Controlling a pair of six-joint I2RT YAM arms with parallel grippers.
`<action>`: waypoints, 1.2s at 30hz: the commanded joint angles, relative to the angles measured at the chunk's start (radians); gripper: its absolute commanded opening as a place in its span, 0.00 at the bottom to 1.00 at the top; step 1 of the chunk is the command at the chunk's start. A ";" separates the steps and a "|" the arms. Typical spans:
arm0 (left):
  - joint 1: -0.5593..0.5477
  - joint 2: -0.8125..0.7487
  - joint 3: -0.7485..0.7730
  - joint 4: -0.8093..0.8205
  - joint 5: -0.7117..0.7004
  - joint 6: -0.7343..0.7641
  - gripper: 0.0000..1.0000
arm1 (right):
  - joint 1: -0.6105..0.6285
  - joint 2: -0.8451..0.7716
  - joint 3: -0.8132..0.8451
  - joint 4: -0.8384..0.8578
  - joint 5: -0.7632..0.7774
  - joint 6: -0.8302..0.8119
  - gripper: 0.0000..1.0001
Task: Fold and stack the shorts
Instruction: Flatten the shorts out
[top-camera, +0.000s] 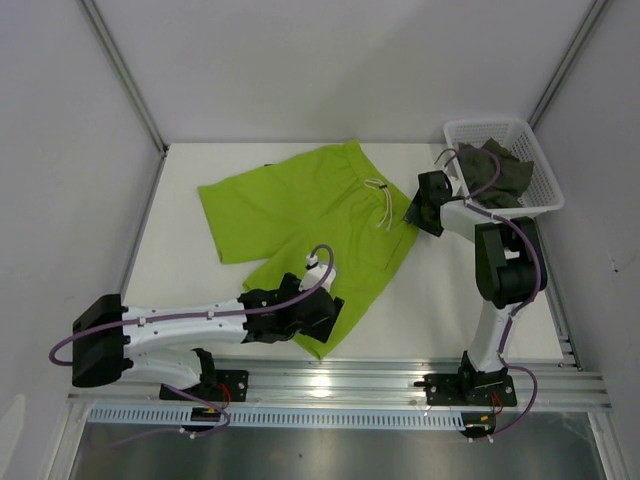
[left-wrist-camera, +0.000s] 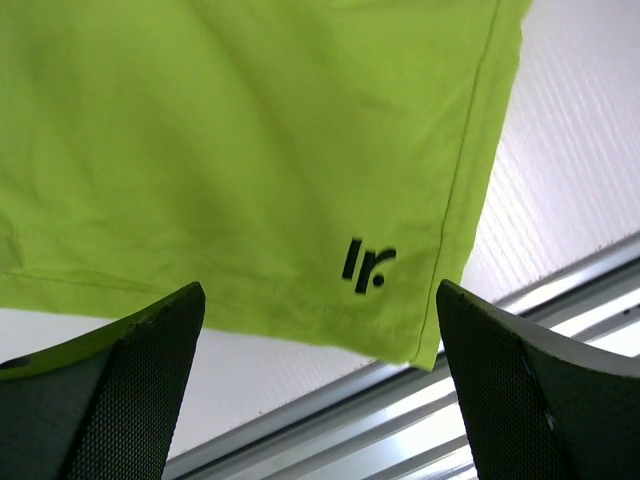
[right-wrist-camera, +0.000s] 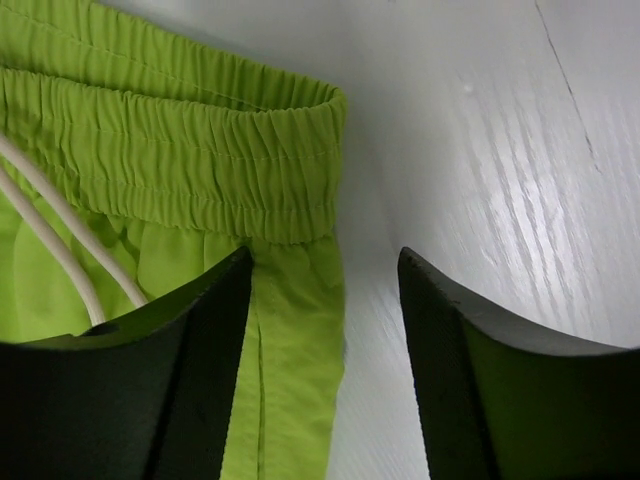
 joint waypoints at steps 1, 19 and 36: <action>-0.053 0.000 0.035 -0.038 -0.050 -0.037 0.99 | -0.007 0.041 0.081 0.036 0.014 -0.014 0.61; -0.196 0.218 0.134 -0.041 -0.027 -0.058 0.99 | -0.039 0.028 0.111 0.092 -0.091 -0.043 0.63; -0.208 0.235 0.153 -0.049 0.001 -0.067 0.99 | -0.052 0.123 0.208 0.079 -0.141 -0.049 0.59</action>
